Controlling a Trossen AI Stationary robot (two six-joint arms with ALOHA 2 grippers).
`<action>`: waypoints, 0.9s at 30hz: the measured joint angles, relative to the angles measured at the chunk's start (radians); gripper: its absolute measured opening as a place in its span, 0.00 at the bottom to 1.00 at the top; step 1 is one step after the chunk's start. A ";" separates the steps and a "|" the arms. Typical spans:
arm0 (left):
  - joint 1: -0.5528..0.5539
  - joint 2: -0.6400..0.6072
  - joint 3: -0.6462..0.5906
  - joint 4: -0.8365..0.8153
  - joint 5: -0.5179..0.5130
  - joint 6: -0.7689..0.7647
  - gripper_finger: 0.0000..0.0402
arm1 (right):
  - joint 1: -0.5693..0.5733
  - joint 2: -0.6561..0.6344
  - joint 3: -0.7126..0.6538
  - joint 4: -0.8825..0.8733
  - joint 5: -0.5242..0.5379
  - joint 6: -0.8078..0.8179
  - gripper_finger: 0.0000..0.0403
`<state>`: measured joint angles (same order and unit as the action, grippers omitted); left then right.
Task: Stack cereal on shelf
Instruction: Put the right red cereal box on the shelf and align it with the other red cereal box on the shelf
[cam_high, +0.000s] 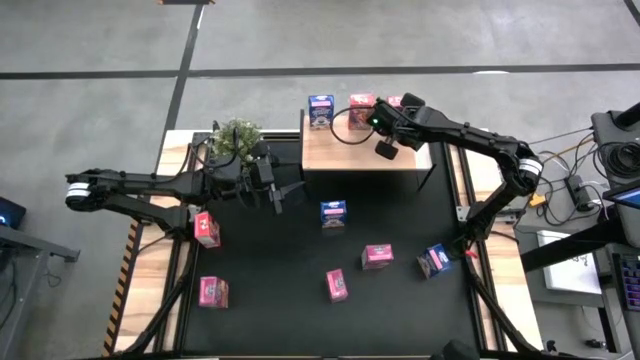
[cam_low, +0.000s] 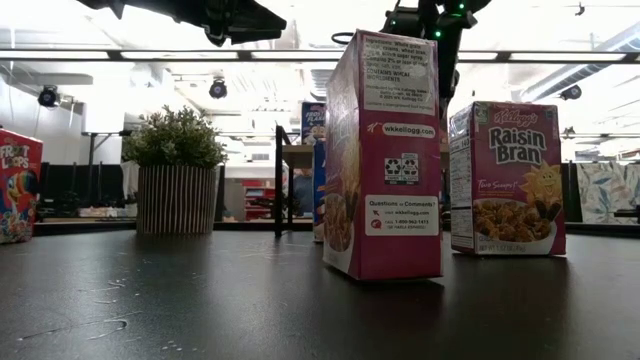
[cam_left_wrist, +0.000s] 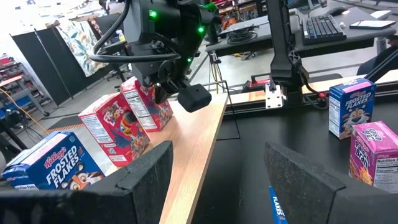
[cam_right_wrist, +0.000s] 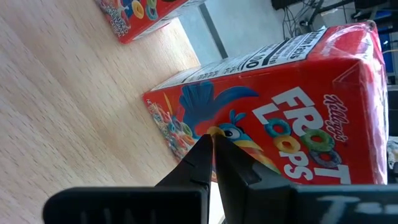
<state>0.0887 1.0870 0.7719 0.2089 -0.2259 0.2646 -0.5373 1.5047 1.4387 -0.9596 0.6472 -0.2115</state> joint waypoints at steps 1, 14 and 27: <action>0.000 0.000 0.000 0.000 0.000 0.000 0.59 | 0.000 0.000 0.000 0.000 0.000 0.000 0.02; 0.000 0.000 0.000 0.000 0.000 0.000 0.59 | -0.003 0.000 0.000 0.000 0.008 -0.010 0.02; 0.000 0.000 0.000 0.000 0.000 0.000 0.59 | -0.026 0.002 0.000 0.001 0.006 -0.008 0.02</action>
<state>0.0887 1.0870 0.7719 0.2089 -0.2260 0.2649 -0.5635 1.5063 1.4387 -0.9588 0.6530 -0.2198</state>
